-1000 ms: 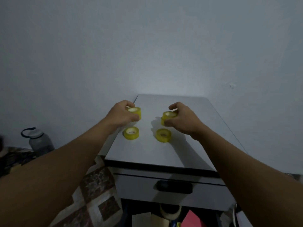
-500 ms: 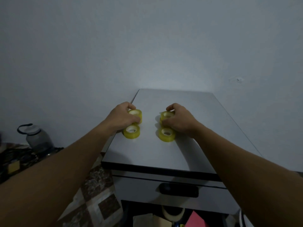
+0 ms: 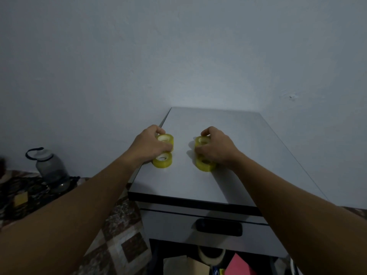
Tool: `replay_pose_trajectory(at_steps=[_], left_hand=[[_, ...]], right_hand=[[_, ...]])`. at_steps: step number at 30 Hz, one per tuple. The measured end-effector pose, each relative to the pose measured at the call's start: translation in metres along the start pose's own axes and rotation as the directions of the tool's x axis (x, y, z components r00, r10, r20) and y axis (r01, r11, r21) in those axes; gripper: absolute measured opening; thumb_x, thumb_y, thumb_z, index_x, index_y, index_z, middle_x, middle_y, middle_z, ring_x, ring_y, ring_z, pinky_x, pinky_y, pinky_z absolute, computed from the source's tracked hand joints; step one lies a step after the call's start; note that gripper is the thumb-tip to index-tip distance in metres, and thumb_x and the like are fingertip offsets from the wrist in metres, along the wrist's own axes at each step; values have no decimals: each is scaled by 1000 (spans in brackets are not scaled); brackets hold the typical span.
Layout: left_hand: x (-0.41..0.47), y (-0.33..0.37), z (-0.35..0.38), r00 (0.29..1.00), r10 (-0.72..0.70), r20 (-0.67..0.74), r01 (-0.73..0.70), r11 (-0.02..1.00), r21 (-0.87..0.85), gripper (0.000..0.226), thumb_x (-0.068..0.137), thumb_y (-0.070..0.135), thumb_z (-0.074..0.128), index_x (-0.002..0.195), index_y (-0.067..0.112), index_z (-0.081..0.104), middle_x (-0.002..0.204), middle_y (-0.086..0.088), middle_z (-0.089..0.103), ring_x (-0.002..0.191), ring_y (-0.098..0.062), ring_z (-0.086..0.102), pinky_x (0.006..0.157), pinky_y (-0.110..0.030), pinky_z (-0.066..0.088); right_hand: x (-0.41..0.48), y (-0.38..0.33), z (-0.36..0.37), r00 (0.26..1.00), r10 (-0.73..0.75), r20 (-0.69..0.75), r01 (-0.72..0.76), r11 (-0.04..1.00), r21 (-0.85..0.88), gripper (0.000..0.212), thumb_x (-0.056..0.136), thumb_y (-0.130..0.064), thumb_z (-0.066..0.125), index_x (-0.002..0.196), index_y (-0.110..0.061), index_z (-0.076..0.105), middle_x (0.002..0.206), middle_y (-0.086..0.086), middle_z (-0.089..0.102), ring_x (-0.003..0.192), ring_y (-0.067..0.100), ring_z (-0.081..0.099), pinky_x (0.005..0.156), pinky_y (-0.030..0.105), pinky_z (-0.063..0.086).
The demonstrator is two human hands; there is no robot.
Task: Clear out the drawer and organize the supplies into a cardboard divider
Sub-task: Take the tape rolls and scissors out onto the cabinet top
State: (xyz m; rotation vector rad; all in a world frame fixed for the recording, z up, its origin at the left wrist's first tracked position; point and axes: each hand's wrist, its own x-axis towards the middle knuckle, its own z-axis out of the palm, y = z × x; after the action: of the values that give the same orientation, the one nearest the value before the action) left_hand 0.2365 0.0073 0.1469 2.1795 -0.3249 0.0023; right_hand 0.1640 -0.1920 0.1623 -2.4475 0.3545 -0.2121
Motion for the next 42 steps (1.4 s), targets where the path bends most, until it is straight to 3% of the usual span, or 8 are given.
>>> replay_pose_trajectory(at_steps=[9, 15, 19, 26, 29, 32, 37, 42], left_hand=[[-14, 1, -4, 996, 6, -84, -10, 999, -52, 63, 78, 37, 78, 133, 26, 50, 121, 1, 55, 107, -19, 58, 93, -37, 51], [-68, 6, -21, 934, 137, -329, -172, 982, -78, 30, 86, 24, 70, 116, 21, 63, 112, 5, 65, 102, -16, 60, 85, -26, 47], [-120, 13, -23, 911, 227, -344, -287, 949, -133, 21, 84, 22, 70, 104, 20, 65, 96, 5, 68, 82, -9, 61, 77, -19, 51], [-200, 0, -1, 945, 282, -163, -313, 926, -212, 17, 86, 23, 67, 101, 14, 66, 77, 3, 60, 63, 0, 54, 64, -17, 49], [-228, -17, 23, 983, 179, 33, -168, 963, -211, 16, 91, 18, 70, 106, 17, 64, 80, 7, 60, 70, 2, 58, 69, -16, 49], [-252, -52, 60, 966, 4, 257, 32, 990, -136, 33, 88, 25, 74, 118, 21, 59, 101, 4, 63, 97, -12, 63, 85, -29, 54], [-279, -104, 106, 828, -195, 525, 155, 981, 120, 74, 80, 42, 79, 143, 30, 41, 138, 4, 44, 120, -13, 48, 86, -21, 42], [-290, -137, 131, 779, -313, 543, 219, 948, 232, 105, 68, 55, 83, 153, 38, 24, 158, 0, 22, 142, -24, 29, 107, -36, 39]], right_hand=[[-12, 4, -6, 998, -22, -58, 29, 993, 117, 63, 82, -40, 66, 138, -21, 43, 131, 5, 53, 119, 28, 53, 99, 44, 48], [-67, 12, -22, 954, -115, -277, 170, 968, 183, 41, 88, -29, 65, 126, -20, 54, 121, -4, 60, 105, 15, 57, 85, 28, 44], [-123, 22, -27, 928, -150, -341, 233, 948, 218, 27, 87, -19, 61, 114, -21, 60, 107, -8, 65, 95, 11, 60, 80, 27, 48], [-209, 63, -2, 935, -188, -301, 277, 916, 290, 7, 92, -16, 62, 98, -18, 66, 88, -6, 68, 82, 9, 63, 72, 24, 52], [-234, 88, 18, 956, -182, -232, 249, 920, 304, 6, 92, -14, 64, 95, -19, 66, 84, -7, 66, 80, 5, 61, 66, 17, 48], [-246, 120, 44, 993, -66, -100, 98, 927, 362, 9, 92, -15, 65, 97, -22, 66, 87, -4, 68, 82, 9, 65, 73, 27, 53], [-254, 159, 77, 996, 88, -10, -77, 913, 401, 15, 88, -15, 67, 92, -29, 63, 92, -5, 70, 87, 17, 67, 80, 42, 56], [-250, 186, 104, 985, 170, 22, -166, 918, 360, 22, 85, -19, 72, 98, -33, 61, 101, -9, 67, 93, 18, 64, 81, 37, 54]])
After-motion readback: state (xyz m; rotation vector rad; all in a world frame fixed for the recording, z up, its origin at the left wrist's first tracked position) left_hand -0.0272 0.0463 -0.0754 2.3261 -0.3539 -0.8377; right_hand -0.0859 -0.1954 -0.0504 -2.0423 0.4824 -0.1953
